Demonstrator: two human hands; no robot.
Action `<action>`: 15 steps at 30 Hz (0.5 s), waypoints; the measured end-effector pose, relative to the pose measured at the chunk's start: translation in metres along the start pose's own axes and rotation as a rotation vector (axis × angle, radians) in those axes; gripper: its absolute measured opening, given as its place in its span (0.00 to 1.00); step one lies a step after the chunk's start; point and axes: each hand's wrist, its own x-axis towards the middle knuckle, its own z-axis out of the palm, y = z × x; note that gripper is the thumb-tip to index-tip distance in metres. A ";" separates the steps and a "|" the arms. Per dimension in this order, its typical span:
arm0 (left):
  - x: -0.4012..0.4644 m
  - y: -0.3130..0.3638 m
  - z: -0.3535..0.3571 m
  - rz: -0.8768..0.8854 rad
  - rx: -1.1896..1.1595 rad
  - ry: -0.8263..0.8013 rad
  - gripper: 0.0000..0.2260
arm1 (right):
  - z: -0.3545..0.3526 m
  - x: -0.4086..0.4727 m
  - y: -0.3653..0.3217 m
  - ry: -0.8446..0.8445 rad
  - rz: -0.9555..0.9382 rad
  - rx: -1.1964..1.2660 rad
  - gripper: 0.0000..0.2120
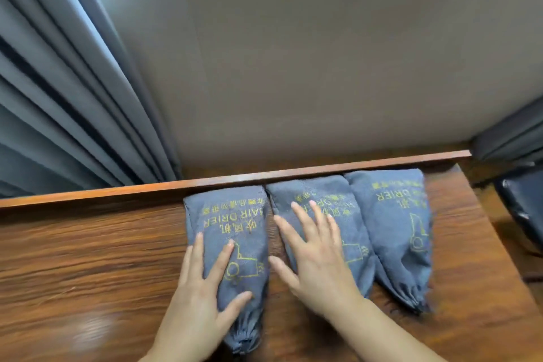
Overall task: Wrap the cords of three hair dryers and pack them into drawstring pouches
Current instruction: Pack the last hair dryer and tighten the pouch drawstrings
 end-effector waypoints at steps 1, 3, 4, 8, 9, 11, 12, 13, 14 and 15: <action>-0.002 0.007 -0.005 -0.046 0.010 -0.071 0.41 | -0.007 0.001 0.010 0.002 0.087 -0.066 0.32; -0.003 0.021 -0.015 -0.127 0.070 -0.224 0.46 | -0.018 -0.001 0.029 -0.063 0.235 -0.143 0.35; -0.001 0.026 -0.019 -0.142 0.095 -0.254 0.48 | -0.021 -0.003 0.037 -0.111 0.289 -0.149 0.37; 0.008 0.035 -0.025 -0.147 0.136 -0.253 0.47 | -0.014 -0.010 0.049 -0.296 0.337 -0.091 0.46; 0.010 0.036 -0.025 -0.152 0.135 -0.249 0.47 | -0.013 -0.010 0.046 -0.302 0.339 -0.084 0.46; 0.011 0.036 -0.025 -0.157 0.136 -0.249 0.47 | -0.010 -0.008 0.036 -0.306 0.347 -0.068 0.46; 0.010 0.036 -0.025 -0.160 0.134 -0.248 0.47 | -0.009 -0.008 0.031 -0.305 0.346 -0.060 0.45; 0.010 0.036 -0.025 -0.162 0.131 -0.245 0.47 | -0.007 -0.007 0.025 -0.305 0.334 -0.057 0.45; 0.009 0.035 -0.025 -0.162 0.131 -0.241 0.47 | -0.005 -0.007 0.018 -0.310 0.315 -0.054 0.45; 0.009 0.034 -0.026 -0.161 0.131 -0.234 0.47 | -0.003 -0.006 0.011 -0.317 0.286 -0.042 0.44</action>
